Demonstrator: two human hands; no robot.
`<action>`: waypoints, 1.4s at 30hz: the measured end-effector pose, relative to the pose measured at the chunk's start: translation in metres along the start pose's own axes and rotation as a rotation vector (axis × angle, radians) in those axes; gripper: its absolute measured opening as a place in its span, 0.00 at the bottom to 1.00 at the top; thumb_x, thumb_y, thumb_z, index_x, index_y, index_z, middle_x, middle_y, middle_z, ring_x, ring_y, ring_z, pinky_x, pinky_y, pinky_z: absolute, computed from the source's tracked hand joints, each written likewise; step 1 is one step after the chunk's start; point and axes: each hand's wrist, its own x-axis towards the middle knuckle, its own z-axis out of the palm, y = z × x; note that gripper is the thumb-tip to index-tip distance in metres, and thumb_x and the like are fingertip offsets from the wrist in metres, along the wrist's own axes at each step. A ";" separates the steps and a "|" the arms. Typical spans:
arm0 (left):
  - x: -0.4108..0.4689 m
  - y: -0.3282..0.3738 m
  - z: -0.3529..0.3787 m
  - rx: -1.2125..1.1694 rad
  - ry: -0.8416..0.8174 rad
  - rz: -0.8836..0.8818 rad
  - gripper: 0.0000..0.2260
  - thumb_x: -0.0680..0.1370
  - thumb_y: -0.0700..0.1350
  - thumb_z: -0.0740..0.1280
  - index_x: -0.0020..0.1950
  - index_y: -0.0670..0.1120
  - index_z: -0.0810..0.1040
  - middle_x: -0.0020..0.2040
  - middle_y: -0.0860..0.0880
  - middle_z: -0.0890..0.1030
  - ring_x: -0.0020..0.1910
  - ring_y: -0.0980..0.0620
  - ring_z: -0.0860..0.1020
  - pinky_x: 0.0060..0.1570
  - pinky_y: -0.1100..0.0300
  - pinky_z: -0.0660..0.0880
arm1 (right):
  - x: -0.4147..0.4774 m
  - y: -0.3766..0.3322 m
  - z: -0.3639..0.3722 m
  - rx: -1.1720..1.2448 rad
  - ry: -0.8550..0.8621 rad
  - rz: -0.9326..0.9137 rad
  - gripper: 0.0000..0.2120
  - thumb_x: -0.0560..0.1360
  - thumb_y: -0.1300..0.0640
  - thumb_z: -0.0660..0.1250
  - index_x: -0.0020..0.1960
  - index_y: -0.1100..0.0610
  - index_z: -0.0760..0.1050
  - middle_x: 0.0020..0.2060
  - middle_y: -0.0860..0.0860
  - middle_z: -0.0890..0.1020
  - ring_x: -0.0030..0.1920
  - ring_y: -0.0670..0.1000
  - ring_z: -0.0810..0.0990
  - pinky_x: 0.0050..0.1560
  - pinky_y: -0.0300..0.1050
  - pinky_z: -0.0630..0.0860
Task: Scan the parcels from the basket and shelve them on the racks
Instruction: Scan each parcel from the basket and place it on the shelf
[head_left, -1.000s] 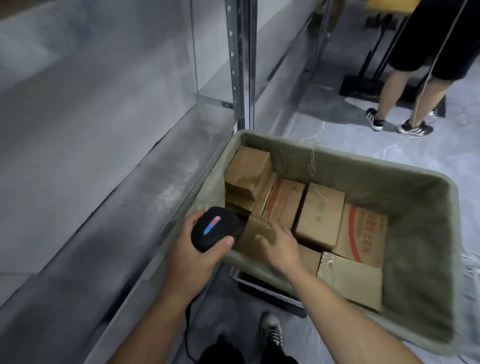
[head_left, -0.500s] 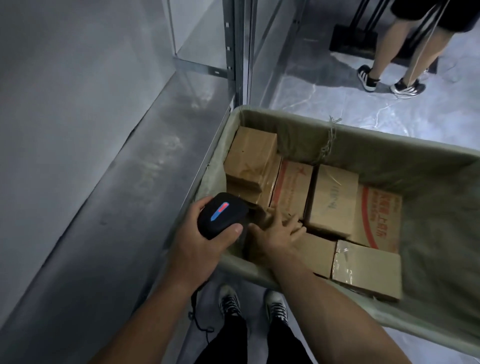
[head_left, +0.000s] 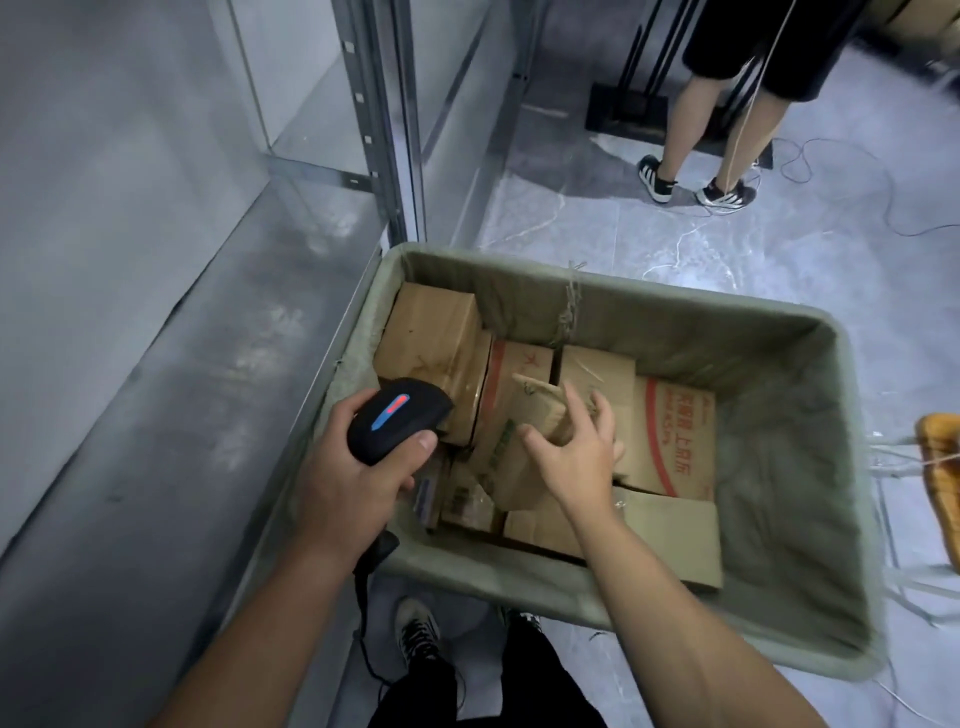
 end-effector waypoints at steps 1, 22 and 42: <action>0.000 0.004 0.007 -0.006 0.005 0.002 0.33 0.61 0.62 0.76 0.66 0.59 0.75 0.44 0.50 0.85 0.34 0.50 0.83 0.42 0.48 0.81 | 0.007 0.005 -0.012 0.013 -0.006 -0.004 0.35 0.74 0.43 0.73 0.77 0.36 0.63 0.80 0.45 0.55 0.77 0.58 0.54 0.73 0.58 0.60; -0.005 0.032 0.112 -0.078 0.115 -0.049 0.27 0.62 0.57 0.77 0.60 0.62 0.76 0.50 0.45 0.84 0.31 0.51 0.81 0.37 0.55 0.78 | 0.090 0.064 -0.080 -0.018 -0.274 -0.062 0.38 0.78 0.46 0.70 0.81 0.42 0.54 0.82 0.52 0.48 0.81 0.54 0.49 0.77 0.49 0.52; -0.027 0.025 0.096 -0.107 0.152 -0.096 0.29 0.63 0.55 0.77 0.63 0.60 0.76 0.47 0.46 0.84 0.33 0.50 0.81 0.38 0.54 0.79 | 0.067 0.079 -0.060 0.084 -0.296 0.071 0.43 0.76 0.51 0.70 0.81 0.37 0.47 0.82 0.47 0.43 0.81 0.55 0.51 0.77 0.56 0.58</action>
